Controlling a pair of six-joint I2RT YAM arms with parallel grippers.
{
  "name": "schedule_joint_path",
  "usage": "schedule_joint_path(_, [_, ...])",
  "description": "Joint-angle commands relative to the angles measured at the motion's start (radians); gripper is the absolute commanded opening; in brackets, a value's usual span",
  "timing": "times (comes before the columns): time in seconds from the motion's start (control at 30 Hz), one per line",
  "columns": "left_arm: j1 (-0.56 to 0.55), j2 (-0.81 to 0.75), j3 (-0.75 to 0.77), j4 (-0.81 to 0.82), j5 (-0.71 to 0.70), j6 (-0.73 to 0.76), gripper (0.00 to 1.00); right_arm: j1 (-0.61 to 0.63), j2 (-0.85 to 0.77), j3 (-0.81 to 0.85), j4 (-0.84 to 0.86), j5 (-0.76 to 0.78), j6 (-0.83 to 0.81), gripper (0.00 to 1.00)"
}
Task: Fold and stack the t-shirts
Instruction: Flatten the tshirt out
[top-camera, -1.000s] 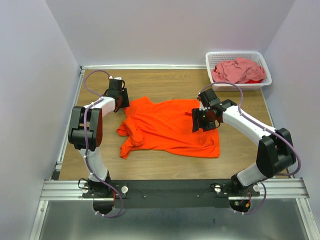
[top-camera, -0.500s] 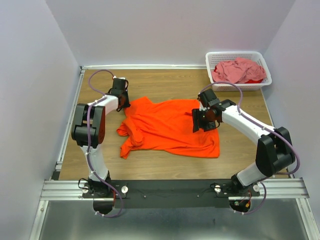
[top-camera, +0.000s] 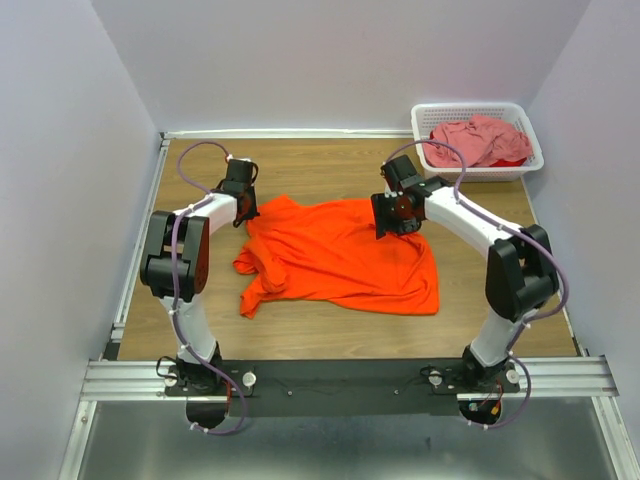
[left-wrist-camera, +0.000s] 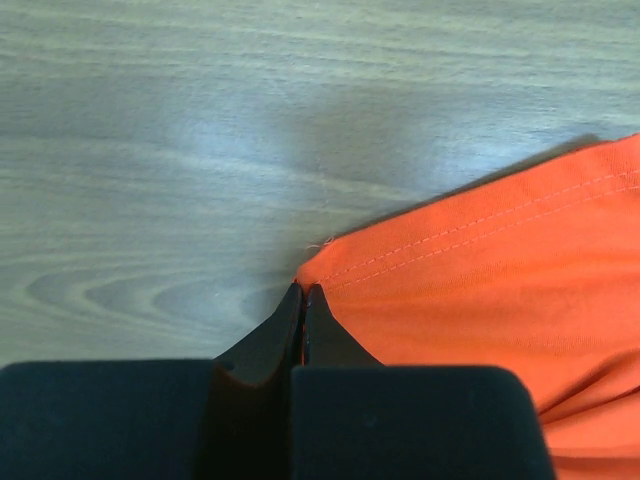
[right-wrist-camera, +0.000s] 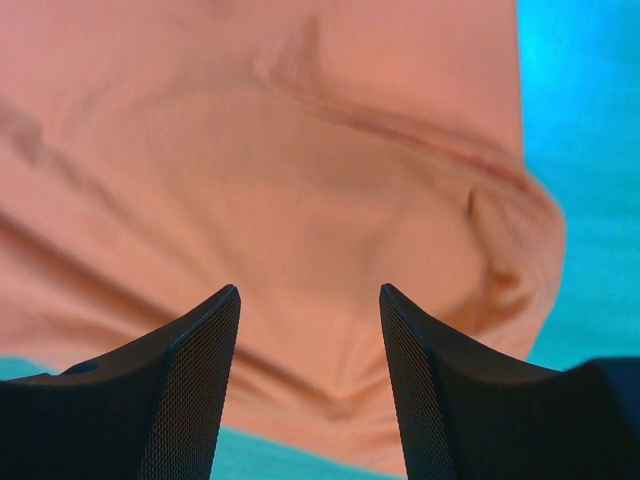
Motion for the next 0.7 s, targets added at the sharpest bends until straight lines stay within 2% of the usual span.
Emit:
schedule_joint_path(0.0, [-0.003, -0.054, -0.015, -0.010, -0.070, 0.028, 0.00, 0.004, 0.077, 0.092, 0.034, 0.067, -0.064, 0.65])
schedule_joint_path(0.37, [-0.003, -0.087, -0.042, 0.030, -0.074, 0.046, 0.00, 0.058, 0.292, 0.250, 0.062, 0.214, -0.272, 0.67])
schedule_joint_path(0.67, [-0.005, -0.088, -0.034, 0.033, -0.060, 0.048, 0.00, 0.099, 0.407, 0.318, 0.062, 0.277, -0.414, 0.68])
